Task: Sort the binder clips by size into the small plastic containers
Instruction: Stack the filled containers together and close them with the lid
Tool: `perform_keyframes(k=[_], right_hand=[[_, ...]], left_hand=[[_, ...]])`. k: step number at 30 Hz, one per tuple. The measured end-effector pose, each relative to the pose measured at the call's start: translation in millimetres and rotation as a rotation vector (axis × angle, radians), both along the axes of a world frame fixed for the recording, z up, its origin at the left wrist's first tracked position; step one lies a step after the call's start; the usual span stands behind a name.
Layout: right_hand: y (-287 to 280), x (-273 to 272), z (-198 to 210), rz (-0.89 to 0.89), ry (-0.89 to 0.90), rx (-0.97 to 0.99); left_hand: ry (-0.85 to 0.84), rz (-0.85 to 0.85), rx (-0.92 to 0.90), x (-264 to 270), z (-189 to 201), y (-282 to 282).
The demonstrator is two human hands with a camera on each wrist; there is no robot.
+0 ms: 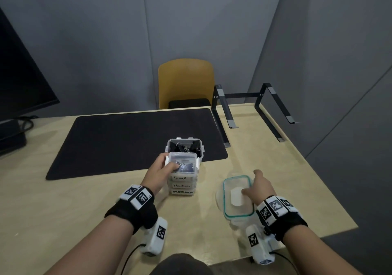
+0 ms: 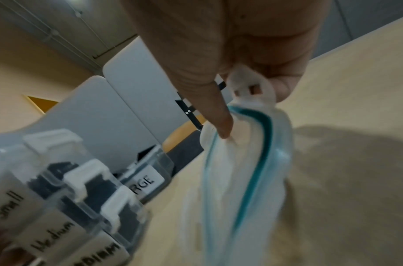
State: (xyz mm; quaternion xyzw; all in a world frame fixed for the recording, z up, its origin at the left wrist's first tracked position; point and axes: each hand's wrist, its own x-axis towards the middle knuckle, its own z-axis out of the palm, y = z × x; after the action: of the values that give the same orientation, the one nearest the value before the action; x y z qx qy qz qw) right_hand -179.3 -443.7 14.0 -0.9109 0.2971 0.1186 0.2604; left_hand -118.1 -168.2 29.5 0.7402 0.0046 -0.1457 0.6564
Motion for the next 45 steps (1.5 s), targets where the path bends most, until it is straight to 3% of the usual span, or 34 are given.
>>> perform_keyframes(k=[10, 19, 27, 34, 40, 45], right_hand=[[23, 65, 38, 0.125, -0.244, -0.004], [47, 111, 49, 0.145, -0.289, -0.022], [73, 135, 51, 0.307, -0.392, 0.019], [82, 143, 42, 0.372, -0.355, 0.193], [90, 141, 41, 0.493, -0.278, 0.226], [92, 140, 41, 0.578, -0.239, 0.212]], left_hand=[[0.044, -0.123, 0.019, 21, 0, 16], [0.063, 0.038, 0.236, 70, -15, 32], [0.130, -0.120, 0.249, 97, -28, 10], [0.110, -0.195, 0.402, 113, -43, -3], [0.084, -0.143, 0.374, 114, -52, -4], [0.193, -0.113, 0.146, 116, -57, 5]])
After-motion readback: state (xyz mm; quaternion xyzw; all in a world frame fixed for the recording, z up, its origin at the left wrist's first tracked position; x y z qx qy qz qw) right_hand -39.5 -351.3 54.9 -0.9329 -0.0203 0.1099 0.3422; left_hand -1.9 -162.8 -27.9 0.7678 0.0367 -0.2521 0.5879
